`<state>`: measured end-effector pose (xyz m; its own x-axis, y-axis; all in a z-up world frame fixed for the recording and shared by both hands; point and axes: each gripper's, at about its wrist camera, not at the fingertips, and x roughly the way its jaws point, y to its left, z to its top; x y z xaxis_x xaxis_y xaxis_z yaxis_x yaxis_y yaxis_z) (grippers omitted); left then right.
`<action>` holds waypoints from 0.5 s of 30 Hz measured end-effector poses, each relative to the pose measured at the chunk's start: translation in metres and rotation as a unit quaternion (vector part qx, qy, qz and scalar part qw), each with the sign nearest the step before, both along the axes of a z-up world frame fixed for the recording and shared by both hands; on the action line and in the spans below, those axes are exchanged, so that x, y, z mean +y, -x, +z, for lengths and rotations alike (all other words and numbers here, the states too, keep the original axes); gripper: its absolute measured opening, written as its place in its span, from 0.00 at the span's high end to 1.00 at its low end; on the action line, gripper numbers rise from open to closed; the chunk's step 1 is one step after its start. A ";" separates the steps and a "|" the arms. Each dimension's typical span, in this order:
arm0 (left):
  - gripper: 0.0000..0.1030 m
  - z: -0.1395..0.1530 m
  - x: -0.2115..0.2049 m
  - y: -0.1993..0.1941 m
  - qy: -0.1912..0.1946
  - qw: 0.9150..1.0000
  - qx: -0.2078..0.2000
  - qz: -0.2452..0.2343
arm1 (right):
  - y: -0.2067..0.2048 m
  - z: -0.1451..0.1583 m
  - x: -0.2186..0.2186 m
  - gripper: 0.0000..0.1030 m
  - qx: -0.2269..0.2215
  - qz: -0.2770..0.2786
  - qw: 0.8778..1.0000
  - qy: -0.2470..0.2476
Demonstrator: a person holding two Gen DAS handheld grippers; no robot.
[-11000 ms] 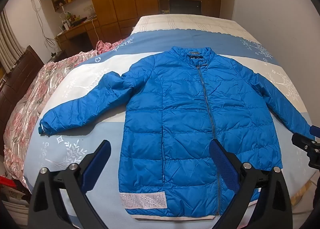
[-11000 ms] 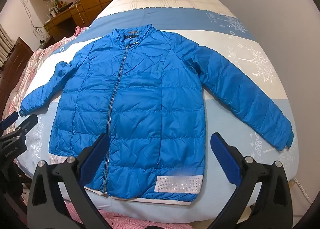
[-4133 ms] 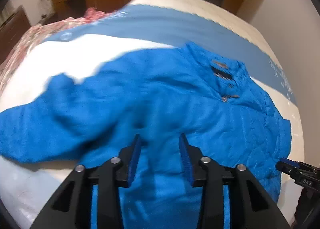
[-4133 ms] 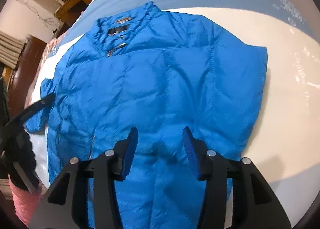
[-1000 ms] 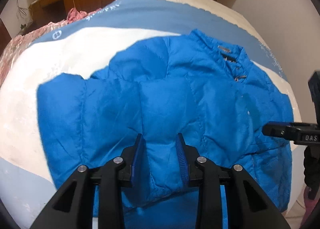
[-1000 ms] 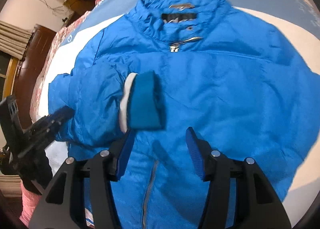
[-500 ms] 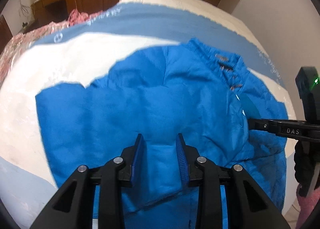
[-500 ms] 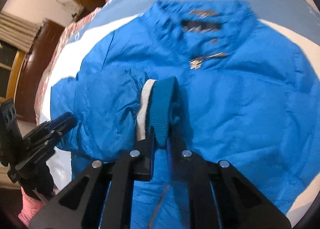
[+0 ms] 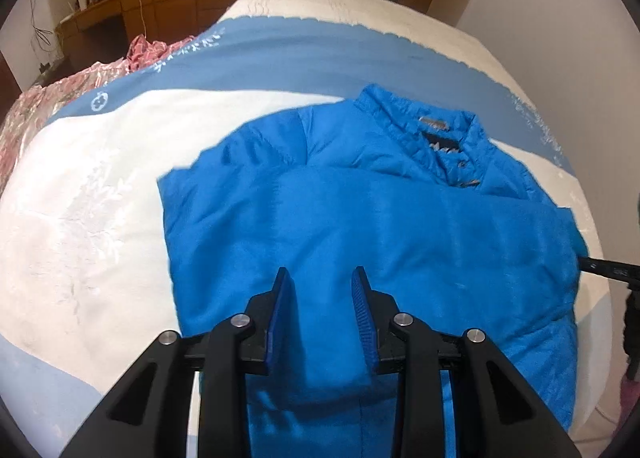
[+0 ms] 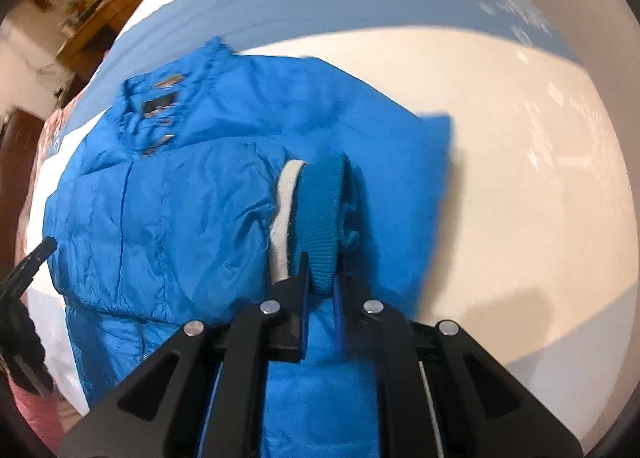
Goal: Fold large clothes
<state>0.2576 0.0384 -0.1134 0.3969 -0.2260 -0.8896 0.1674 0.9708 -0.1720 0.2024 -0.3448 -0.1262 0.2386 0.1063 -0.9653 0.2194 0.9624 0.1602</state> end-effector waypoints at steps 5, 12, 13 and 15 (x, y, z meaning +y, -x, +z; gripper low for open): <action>0.68 -0.022 -0.006 -0.008 -0.008 1.000 0.018 -0.005 | 0.004 -0.016 0.000 0.92 0.015 -0.003 1.000 0.004; 0.67 -0.033 -0.002 -0.010 0.002 1.000 0.024 -0.005 | 0.001 -0.028 0.004 0.90 0.032 -0.007 0.999 0.006; 0.67 -0.031 -0.002 -0.010 -0.005 1.000 0.024 -0.005 | 0.000 -0.024 0.005 0.87 0.030 -0.013 0.999 0.009; 0.69 -0.020 -0.003 -0.009 -0.018 1.000 0.016 -0.007 | -0.002 0.002 0.012 0.85 -0.006 -0.015 0.999 0.039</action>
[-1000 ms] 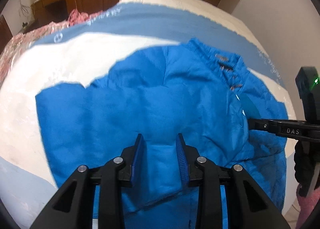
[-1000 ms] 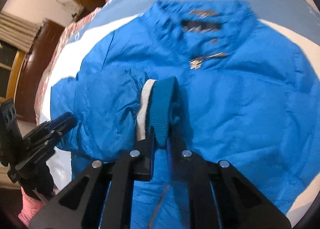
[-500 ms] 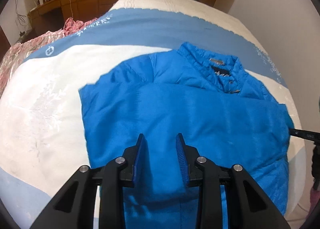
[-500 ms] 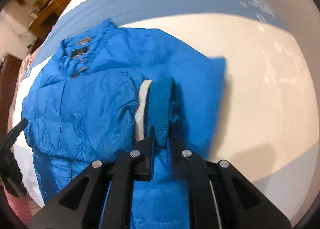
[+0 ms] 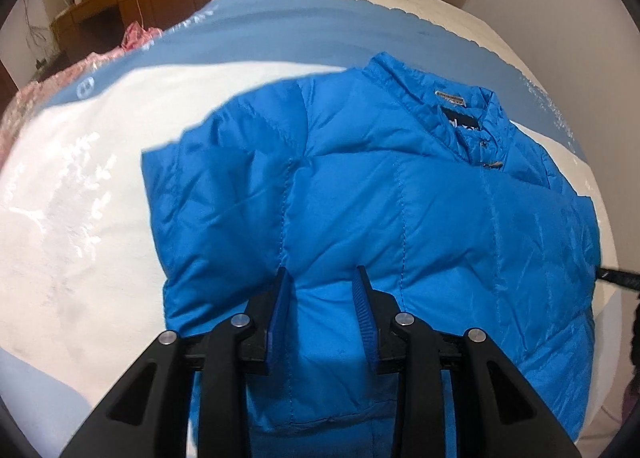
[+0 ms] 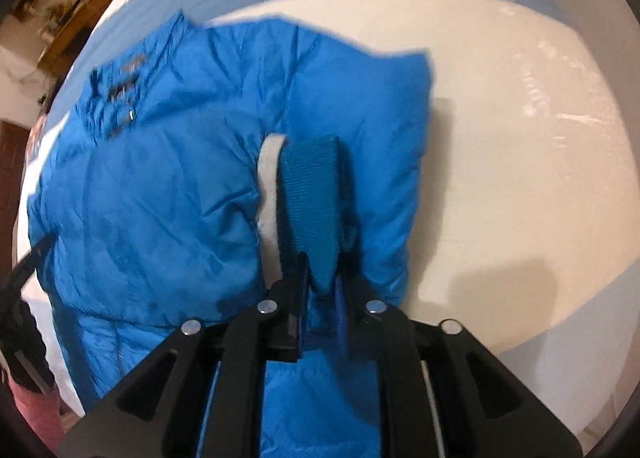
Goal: Fold large clothes
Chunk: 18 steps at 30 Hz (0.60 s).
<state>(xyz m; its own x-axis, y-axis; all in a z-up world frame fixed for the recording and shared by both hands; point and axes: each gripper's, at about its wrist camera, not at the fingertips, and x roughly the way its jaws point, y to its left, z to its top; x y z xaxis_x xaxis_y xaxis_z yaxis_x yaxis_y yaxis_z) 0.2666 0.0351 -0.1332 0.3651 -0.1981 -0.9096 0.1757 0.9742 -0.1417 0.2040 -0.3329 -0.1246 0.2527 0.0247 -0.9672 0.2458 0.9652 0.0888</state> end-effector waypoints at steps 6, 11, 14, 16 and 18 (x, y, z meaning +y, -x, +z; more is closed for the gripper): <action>0.69 0.032 -0.031 -0.013 0.012 0.999 -0.045 -0.017 | -0.037 0.026 0.048 0.84 -0.038 0.057 0.997 -0.027; 0.69 0.013 -0.055 -0.029 -0.016 0.999 -0.039 -0.019 | -0.067 0.003 0.076 0.84 -0.032 0.076 0.996 -0.020; 0.69 0.000 -0.055 -0.033 -0.023 0.999 -0.035 -0.015 | -0.077 -0.009 0.083 0.84 -0.025 0.075 0.997 -0.020; 0.69 -0.004 -0.058 -0.035 -0.020 0.999 -0.032 -0.015 | -0.078 -0.019 0.080 0.87 -0.016 0.071 0.997 -0.020; 0.68 -0.010 -0.056 -0.037 -0.018 0.999 -0.025 -0.017 | -0.078 -0.032 0.075 0.89 0.002 0.064 0.998 -0.024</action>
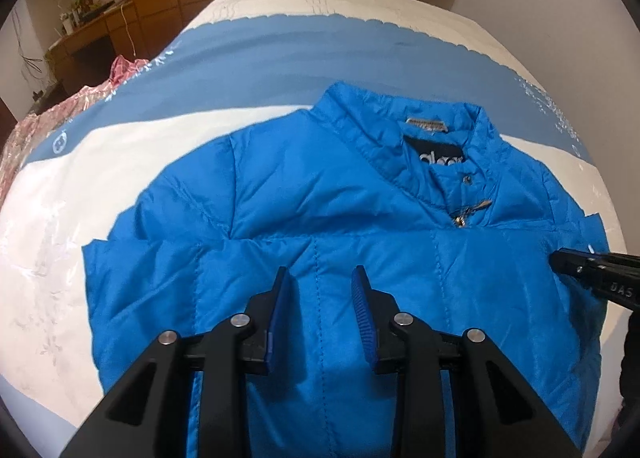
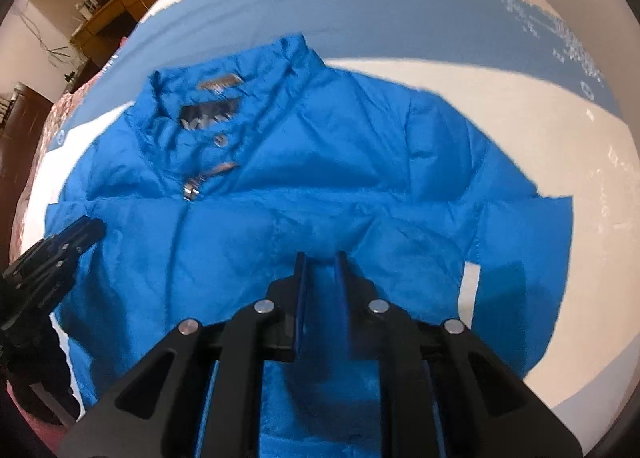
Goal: Fold large clothes
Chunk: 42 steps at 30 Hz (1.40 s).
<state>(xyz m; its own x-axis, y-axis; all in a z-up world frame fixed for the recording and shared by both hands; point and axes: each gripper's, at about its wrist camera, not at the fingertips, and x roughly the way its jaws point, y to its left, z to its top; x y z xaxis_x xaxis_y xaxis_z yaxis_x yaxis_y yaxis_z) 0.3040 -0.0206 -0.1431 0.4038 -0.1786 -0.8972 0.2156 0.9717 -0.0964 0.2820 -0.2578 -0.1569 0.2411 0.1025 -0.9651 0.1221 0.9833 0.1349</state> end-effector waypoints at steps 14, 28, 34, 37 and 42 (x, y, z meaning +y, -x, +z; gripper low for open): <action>0.68 0.033 0.001 0.033 0.006 1.000 -0.019 0.018 | 0.037 0.037 0.008 0.85 -0.043 0.002 0.999 -0.014; 0.68 0.004 -0.004 0.066 0.000 1.000 -0.009 -0.005 | 0.058 -0.005 0.019 0.86 -0.011 0.013 1.000 -0.024; 0.68 -0.001 -0.004 0.067 0.001 1.000 -0.012 -0.008 | 0.054 -0.016 0.025 0.86 -0.018 0.017 1.000 -0.008; 0.68 -0.004 -0.005 0.067 -0.002 1.000 -0.015 -0.010 | 0.055 -0.018 0.027 0.86 -0.022 0.016 1.000 -0.002; 0.68 -0.006 -0.004 0.067 -0.003 1.000 -0.016 -0.012 | 0.061 -0.020 0.029 0.86 -0.028 0.017 0.999 -0.006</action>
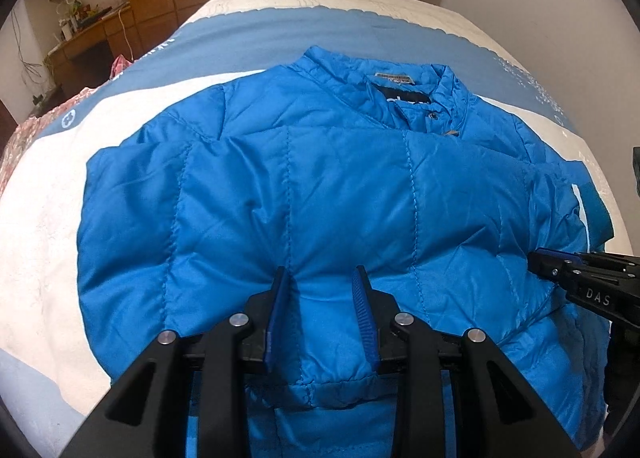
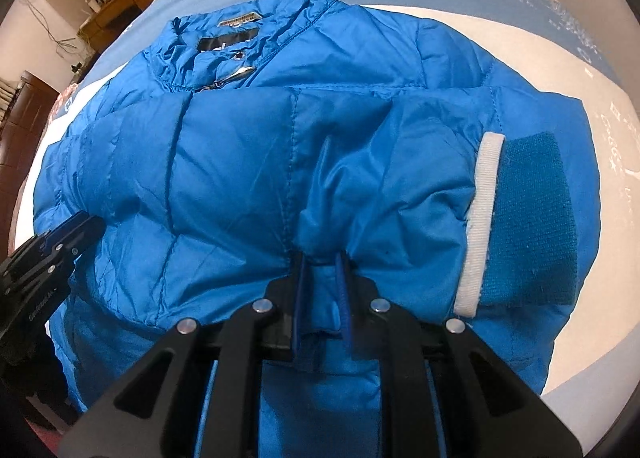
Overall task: Fold large clothes
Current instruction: 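Move both tools to the sequined hem of the jacket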
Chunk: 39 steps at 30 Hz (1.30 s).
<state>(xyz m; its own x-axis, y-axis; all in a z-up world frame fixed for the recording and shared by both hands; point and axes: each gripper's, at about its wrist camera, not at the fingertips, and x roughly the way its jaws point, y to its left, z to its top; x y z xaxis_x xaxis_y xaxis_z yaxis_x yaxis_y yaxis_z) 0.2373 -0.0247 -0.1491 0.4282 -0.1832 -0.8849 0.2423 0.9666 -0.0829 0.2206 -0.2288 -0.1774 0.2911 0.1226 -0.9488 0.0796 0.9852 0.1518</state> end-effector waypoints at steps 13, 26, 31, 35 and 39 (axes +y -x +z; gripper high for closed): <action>0.68 0.005 0.007 -0.005 0.017 1.000 0.020 0.002 | 0.002 0.005 -0.007 0.86 0.007 -0.002 1.000 -0.014; 0.34 0.071 0.058 0.093 -0.014 1.000 -0.015 0.016 | 0.104 0.073 -0.022 0.63 -0.040 0.011 0.998 -0.045; 0.31 0.080 0.088 0.150 -0.021 0.999 0.001 0.030 | 0.160 0.080 -0.026 0.50 -0.039 0.014 0.999 -0.035; 0.27 0.080 0.104 0.185 -0.030 0.999 0.015 0.037 | 0.202 0.085 -0.032 0.38 -0.038 0.016 0.999 -0.020; 0.25 0.076 0.115 0.215 -0.029 0.998 0.037 0.045 | 0.235 0.086 -0.036 0.27 -0.030 0.022 0.999 -0.004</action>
<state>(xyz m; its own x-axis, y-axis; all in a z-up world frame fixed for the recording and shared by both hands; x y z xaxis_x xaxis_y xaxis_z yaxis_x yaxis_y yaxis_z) 0.0225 0.0899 -0.0735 0.3730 -0.0941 -0.9230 0.1493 0.9880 -0.0404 -0.0148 -0.2647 -0.0917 0.3416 0.1443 -0.9287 0.0270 0.9862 0.1632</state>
